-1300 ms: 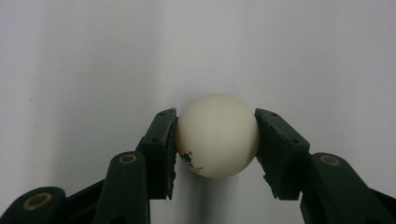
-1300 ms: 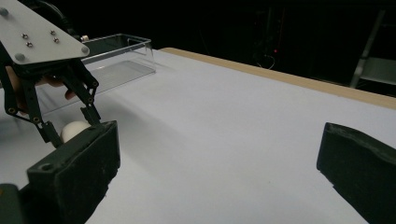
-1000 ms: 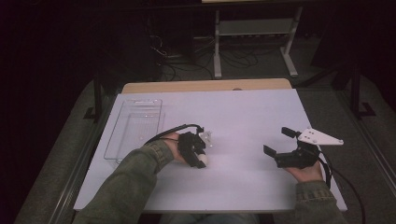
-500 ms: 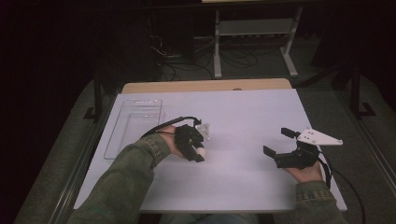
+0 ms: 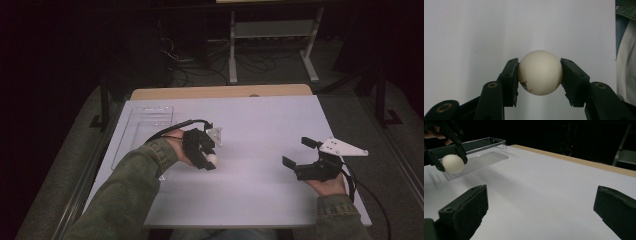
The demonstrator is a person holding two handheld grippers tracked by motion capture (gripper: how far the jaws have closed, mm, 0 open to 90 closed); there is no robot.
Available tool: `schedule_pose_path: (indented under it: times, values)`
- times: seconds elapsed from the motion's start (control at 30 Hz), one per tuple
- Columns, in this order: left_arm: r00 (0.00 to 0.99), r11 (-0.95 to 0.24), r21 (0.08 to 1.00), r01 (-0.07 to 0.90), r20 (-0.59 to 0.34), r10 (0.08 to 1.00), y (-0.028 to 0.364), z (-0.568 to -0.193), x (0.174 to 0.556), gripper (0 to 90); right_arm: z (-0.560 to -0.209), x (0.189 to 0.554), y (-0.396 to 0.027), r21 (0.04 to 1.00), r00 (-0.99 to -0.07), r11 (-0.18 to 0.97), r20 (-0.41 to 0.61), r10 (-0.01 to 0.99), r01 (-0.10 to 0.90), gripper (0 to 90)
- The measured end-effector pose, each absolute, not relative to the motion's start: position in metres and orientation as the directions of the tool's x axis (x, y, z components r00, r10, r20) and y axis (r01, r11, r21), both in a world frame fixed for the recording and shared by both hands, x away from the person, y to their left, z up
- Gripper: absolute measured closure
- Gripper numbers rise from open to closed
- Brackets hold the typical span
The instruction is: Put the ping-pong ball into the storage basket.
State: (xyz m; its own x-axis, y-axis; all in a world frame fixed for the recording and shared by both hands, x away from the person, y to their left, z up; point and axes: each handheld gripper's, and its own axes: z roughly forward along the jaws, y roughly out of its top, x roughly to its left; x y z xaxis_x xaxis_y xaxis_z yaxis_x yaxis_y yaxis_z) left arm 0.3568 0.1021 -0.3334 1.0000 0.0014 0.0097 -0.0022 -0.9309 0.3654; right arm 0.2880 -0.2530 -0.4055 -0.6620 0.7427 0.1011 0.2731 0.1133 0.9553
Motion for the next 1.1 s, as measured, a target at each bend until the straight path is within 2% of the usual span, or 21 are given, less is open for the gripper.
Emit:
schedule_pose_path:
  times: [1.1]
  values:
    - [0.996,-0.92,0.392,-0.016,0.09,0.021,0.114,-0.285,0.356,51.1,-0.406,0.286,-0.249,0.946,-0.672,0.158,0.077,0.737,0.282,0.0]
